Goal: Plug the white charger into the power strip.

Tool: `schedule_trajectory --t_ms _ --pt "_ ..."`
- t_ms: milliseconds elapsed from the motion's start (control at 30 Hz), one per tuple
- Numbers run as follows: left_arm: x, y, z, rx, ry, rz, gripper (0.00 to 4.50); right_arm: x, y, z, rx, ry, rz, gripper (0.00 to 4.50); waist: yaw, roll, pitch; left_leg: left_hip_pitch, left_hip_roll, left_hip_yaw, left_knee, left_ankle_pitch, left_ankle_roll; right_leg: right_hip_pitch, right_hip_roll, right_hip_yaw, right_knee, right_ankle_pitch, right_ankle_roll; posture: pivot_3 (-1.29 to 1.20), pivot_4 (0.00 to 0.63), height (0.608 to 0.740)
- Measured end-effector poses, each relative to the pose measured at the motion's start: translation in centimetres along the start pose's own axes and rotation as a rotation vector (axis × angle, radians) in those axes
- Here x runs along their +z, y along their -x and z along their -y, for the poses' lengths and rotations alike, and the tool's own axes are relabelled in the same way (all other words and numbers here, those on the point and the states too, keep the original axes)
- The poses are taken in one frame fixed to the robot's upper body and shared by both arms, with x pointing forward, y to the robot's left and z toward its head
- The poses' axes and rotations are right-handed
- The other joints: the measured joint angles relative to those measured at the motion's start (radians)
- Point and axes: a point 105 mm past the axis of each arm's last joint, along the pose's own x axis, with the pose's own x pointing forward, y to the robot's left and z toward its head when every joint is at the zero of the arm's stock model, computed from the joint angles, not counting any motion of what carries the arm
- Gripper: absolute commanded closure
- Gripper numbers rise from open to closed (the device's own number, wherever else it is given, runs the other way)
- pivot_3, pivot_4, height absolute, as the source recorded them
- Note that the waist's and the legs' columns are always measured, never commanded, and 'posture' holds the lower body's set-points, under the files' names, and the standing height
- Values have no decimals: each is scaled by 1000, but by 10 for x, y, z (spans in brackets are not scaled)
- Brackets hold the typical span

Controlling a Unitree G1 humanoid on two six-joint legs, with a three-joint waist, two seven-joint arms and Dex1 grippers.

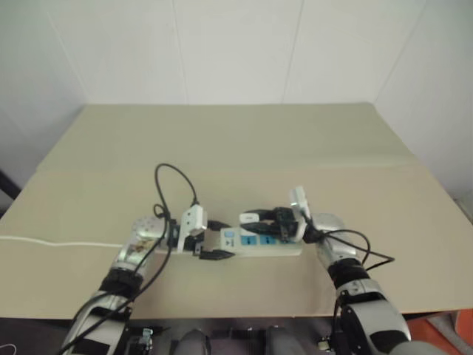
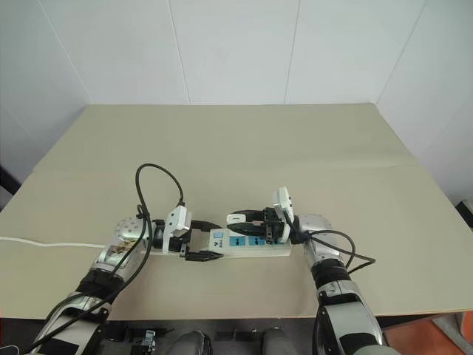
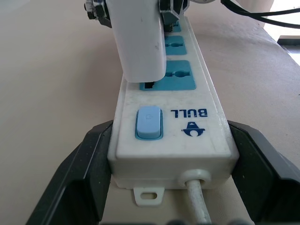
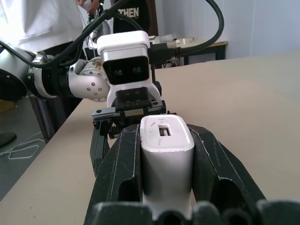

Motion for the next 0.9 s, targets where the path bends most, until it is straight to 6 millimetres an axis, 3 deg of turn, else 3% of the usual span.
schedule_trajectory --t_ms 900 --pt "-2 2 0 5 7 -9 1248 -9 -3 2 24 -24 -73 3377 -3 -2 -2 5 0 0 -2 0 0 3 0 1 0 0 0 0 150 740"
